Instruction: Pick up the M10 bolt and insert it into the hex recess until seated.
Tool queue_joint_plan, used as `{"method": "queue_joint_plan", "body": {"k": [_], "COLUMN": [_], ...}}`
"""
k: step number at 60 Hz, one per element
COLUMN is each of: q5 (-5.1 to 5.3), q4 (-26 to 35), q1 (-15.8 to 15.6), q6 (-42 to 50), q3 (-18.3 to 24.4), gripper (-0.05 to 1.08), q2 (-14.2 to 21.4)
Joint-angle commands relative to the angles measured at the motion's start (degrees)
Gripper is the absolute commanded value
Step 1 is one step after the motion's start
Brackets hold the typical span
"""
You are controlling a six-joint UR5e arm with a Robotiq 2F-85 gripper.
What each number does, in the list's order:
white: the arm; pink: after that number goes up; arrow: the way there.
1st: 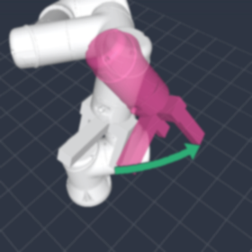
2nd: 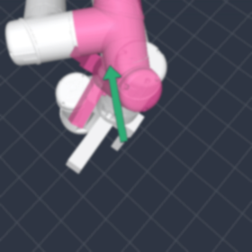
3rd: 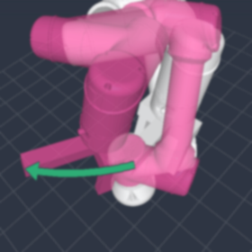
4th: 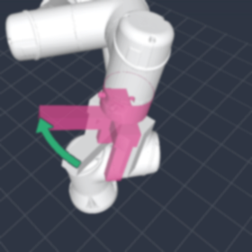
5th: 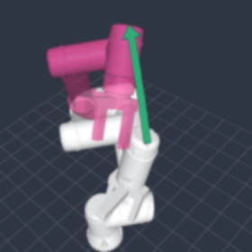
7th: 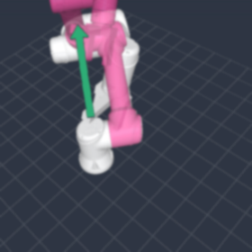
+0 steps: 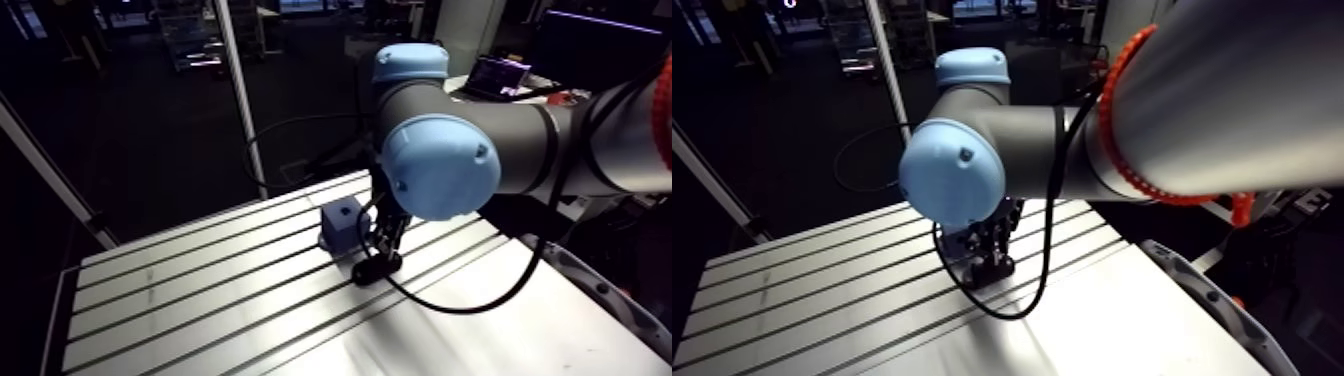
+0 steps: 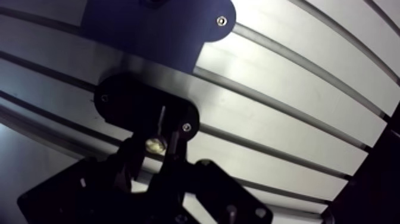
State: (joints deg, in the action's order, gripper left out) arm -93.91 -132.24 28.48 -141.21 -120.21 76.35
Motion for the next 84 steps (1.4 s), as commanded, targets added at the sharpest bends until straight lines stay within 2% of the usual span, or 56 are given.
{"method": "queue_joint_plan", "body": {"k": [1, 56, 84], "q5": [0.0, 0.0, 0.0], "q4": [0.0, 0.0, 0.01], "q1": [0.0, -0.01, 0.08], "q6": [0.0, 0.09, -0.17], "q3": [-0.08, -0.52, -0.17], "gripper": [0.65, 0.67, 0.74], "q2": [0.14, 0.33, 0.85]}}
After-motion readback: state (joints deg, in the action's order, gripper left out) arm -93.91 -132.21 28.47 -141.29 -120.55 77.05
